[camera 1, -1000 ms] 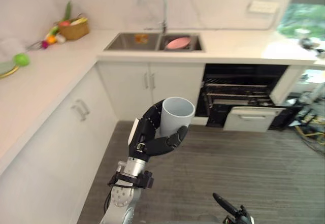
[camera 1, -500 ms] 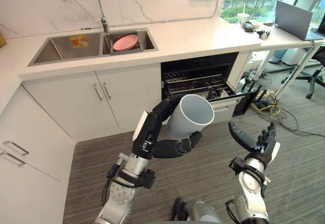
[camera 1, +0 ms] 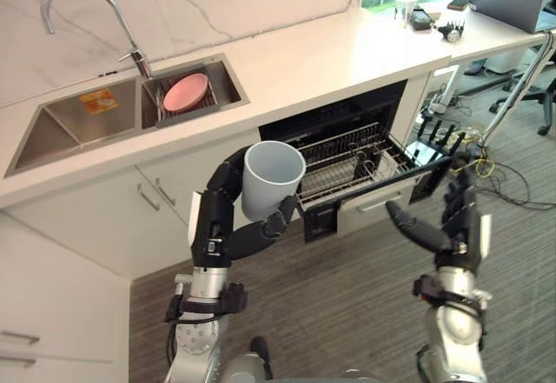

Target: Walk over to the sink, pick up the cup, carry it to the dishwasher, place the cup inside the dishwasher, then close the dishwasher door

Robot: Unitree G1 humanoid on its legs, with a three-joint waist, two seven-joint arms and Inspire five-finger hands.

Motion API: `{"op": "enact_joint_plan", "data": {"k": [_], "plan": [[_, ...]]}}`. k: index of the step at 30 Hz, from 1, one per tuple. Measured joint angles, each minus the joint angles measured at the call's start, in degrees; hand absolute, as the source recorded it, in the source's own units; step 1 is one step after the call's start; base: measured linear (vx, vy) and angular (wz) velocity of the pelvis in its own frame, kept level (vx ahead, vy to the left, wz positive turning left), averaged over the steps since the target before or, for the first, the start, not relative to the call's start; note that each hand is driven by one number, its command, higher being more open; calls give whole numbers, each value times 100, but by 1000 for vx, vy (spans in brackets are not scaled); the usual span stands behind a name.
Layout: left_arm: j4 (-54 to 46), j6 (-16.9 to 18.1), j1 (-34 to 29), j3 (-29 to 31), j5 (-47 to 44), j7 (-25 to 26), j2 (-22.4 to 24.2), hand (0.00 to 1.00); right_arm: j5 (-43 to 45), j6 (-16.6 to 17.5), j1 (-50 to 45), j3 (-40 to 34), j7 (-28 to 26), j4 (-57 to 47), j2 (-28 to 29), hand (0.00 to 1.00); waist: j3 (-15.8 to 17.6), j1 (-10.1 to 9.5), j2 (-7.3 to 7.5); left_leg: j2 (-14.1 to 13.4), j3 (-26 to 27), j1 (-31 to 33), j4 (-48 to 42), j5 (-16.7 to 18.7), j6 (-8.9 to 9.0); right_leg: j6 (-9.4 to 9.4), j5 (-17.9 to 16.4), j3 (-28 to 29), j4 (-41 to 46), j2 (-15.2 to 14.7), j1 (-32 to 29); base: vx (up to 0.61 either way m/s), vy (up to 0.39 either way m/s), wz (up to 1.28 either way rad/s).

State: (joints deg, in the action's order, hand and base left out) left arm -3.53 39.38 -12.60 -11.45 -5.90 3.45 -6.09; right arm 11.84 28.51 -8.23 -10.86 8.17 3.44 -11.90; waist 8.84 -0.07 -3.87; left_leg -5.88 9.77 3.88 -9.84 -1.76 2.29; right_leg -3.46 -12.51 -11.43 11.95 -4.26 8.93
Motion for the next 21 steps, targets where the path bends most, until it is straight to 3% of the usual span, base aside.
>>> {"op": "enact_joint_plan", "data": {"k": [3,6,7,8,10,12,15,17,18,21], "plan": [[-10,-78,66,-10,-204,-179,-114,0,40,-199,-1,18,-157,-520,83,100,-158,11,271,299,69,-109,-283,483,-183,-215,-59,-68,57,-346,207,335,225,-1],[-22,-103,86,-37,-304,-530,-129,0,19,-377,-172,26,-144,-664,374,100,-190,-31,321,435,66,-582,-87,710,-238,-250,-35,-260,1434,-654,-118,217,173,6],[-87,-106,75,-36,-315,-623,-203,0,0,-467,-235,71,-141,-663,515,100,-186,-25,379,541,91,-874,20,821,-320,-42,252,-435,2756,-1028,-601,233,199,-2],[-111,-107,69,-40,-306,-639,-223,0,-12,-503,-256,100,-137,-658,538,100,-187,-16,377,559,100,-999,76,874,-360,76,508,-465,3188,-1145,-758,218,155,-7],[-266,-111,38,-76,-185,-505,-334,0,-25,-545,-259,296,-137,-625,558,100,-259,73,346,481,187,-1209,118,1041,-432,73,195,-452,3677,-1208,-1188,156,83,-14],[-396,-111,95,-95,-142,-369,-361,0,-43,-545,-240,468,-144,-645,565,100,-308,132,341,365,203,-1242,154,1082,-405,-9,-15,-609,3130,-1022,-1492,208,32,-9],[-367,-158,173,-113,-132,-271,-382,0,-214,-545,-241,638,-140,-696,580,100,-300,166,349,234,211,-1400,219,1109,-362,34,94,-864,1338,-651,-1554,239,-62,-10],[-330,-145,193,-88,-81,-157,-438,0,-230,-535,-238,739,-176,-857,520,100,-249,182,380,261,230,-1653,149,1433,-110,247,1232,-865,359,-460,-1483,244,-138,-17],[-326,-189,177,-104,-65,-107,-386,0,-225,-536,-223,738,-206,-856,451,100,-249,159,236,141,240,-1684,92,1507,-47,286,1257,-864,368,-345,-1443,211,-112,-28],[-331,-204,286,-171,157,-65,-311,0,-181,-550,-196,724,-284,-929,278,100,-234,141,184,-92,252,-1766,30,1549,-6,350,1312,-776,-35,-37,-1196,112,-112,-28]]}}
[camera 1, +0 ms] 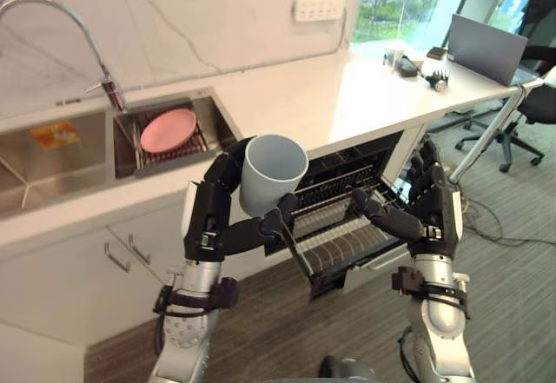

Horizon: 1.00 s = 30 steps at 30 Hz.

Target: Walk over to the sink, pick up the cup, carry it to the dishwasher, place the cup inside the dishwasher, then close the dishwasher door

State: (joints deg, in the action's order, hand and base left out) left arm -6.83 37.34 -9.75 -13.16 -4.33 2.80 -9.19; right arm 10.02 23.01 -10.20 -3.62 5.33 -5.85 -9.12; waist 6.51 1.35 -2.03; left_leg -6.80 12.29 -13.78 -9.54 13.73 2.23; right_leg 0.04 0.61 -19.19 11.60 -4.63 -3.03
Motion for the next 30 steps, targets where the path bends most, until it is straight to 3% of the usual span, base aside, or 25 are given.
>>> {"op": "enact_joint_plan", "data": {"k": [5,7,8,9,11,14,15,16,17,22,30], "plan": [[-4,1,166,-61,-11,162,78,0,171,-159,163,20,-129,-458,-36,100,23,10,-41,-186,136,-109,93,102,145,10,286,52,-694,336,309,-25,-39,-12],[-3,-41,80,-65,-69,186,145,0,440,-286,243,49,-376,-634,-59,100,95,-56,-202,-371,234,-25,-260,333,210,2,77,91,-560,467,312,-43,-32,-18],[-2,-49,62,-62,-80,199,162,0,471,-293,255,64,-433,-667,-59,100,117,-56,-213,-412,226,50,-510,389,231,-7,-32,88,-448,440,306,10,-22,22],[67,-128,32,-25,-85,226,210,0,747,-335,280,65,-664,-696,-91,100,181,-21,-119,-530,226,796,-2047,329,179,52,-94,-13,-448,319,353,24,-7,34],[74,-157,-55,-14,-67,213,251,0,927,-391,300,63,-775,-774,-179,100,257,-53,-172,-654,194,1214,-2883,264,136,94,-68,-6,-577,279,497,2,-16,14],[80,-156,-193,-84,270,229,306,0,1509,-438,334,55,-1093,-776,-202,100,258,-66,-228,-541,192,1305,-1566,394,90,78,-71,32,-709,139,623,61,33,-5],[81,-151,-164,-115,523,311,314,0,1646,-444,358,52,-1187,-776,-224,100,249,-50,-243,-495,175,1258,-977,123,156,3,-78,42,-732,130,633,72,82,-19],[113,-162,-101,-240,908,520,288,0,1814,-461,392,59,-1290,-774,-268,100,215,-42,-287,-415,200,1074,-567,-449,260,-76,-24,122,-854,139,703,129,105,-25],[238,-188,68,-403,1196,695,220,0,1884,-463,409,63,-1330,-777,-259,100,178,-25,-250,-290,276,890,-202,-619,235,-195,145,157,-1049,66,805,146,99,-19],[671,-781,830,-696,1789,1208,120,0,2564,-474,692,50,-1698,-773,-231,100,120,122,-204,18,285,697,340,-795,145,-321,369,133,-1406,-70,927,124,91,3],[674,-829,852,-575,2015,1479,114,0,2902,-632,693,67,-2184,-773,-40,100,93,113,-180,124,212,588,564,-816,109,-387,419,26,-1640,-101,1094,38,20,6]]}}
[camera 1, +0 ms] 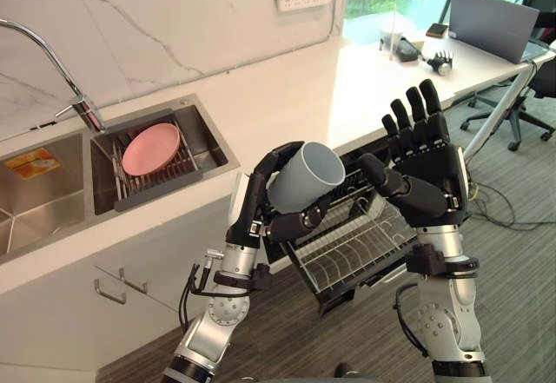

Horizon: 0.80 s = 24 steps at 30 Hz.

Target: Walk over to the sink, pick up the cup, carry it to the dishwasher, place the cup inside the dishwasher, then close the dishwasher door

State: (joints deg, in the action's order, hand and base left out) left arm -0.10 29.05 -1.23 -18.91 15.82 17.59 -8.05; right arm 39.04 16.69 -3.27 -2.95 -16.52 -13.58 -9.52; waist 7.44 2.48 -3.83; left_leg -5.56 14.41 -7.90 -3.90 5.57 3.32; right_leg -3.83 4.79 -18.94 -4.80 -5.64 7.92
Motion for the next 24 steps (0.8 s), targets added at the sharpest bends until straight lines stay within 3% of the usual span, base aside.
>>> {"op": "enact_joint_plan", "data": {"k": [10,16,24], "plan": [[0,-106,0,8,3,-1,-3,0,-118,-195,0,432,-172,0,-15,100,-102,-18,206,42,35,23,-20,8,-15,-16,26,44,-4,-17,-34,-5,2,-1],[-3,-113,1,8,0,-10,-1,0,-154,-346,0,570,-237,25,-24,100,-132,-19,256,48,61,66,-36,-1,-28,-12,66,81,-4,-24,-92,-11,6,-2],[-22,-112,3,8,6,-11,2,0,-1181,-536,-1,728,-31,261,-108,100,-148,-26,282,54,61,73,-36,-19,-56,-20,95,85,-5,-49,-95,0,0,0]]}}
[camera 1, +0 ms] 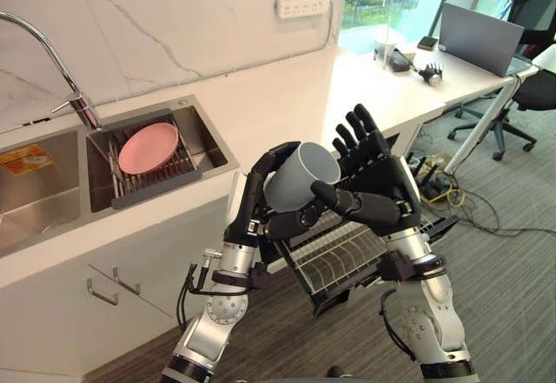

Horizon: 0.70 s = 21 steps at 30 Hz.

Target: Walk over to the sink, pick up the cup, carry it to the dishwasher, place the cup inside the dishwasher, then close the dishwasher door

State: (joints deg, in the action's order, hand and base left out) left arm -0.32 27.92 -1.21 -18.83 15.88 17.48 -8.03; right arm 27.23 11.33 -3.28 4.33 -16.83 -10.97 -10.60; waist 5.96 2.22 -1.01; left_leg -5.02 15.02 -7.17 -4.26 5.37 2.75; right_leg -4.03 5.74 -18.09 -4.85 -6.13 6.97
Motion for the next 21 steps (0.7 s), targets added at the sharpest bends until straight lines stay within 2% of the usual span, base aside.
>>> {"op": "enact_joint_plan", "data": {"k": [2,6,9,15,21], "plan": [[-19,1,1,0,23,0,-1,0,-273,-45,0,98,122,99,-55,100,-18,-12,30,-1,-2,10,-6,-3,-3,1,1,-1,0,0,-5,0,0,0],[-222,3,2,2,122,-23,-9,0,-387,-222,0,112,353,135,-57,100,-28,-44,45,2,-10,22,-14,-5,-8,-1,4,-9,0,-6,-9,0,0,0],[-234,3,5,24,135,-145,-23,0,-359,-226,17,105,416,136,-58,100,-41,-61,56,3,-20,28,-19,-7,-10,-1,4,-25,0,-7,-9,0,0,0],[-338,4,4,-1,-64,-503,-17,0,176,-301,58,106,441,222,-52,100,-52,-115,73,22,-55,56,-20,-19,-28,-10,10,-79,0,-29,-12,-2,2,3],[-376,6,4,-9,-408,-819,-14,0,845,-463,158,105,155,385,-38,100,-61,-133,89,49,-94,89,-18,-36,-51,-19,15,-119,-1,-56,-23,-2,1,4]]}}
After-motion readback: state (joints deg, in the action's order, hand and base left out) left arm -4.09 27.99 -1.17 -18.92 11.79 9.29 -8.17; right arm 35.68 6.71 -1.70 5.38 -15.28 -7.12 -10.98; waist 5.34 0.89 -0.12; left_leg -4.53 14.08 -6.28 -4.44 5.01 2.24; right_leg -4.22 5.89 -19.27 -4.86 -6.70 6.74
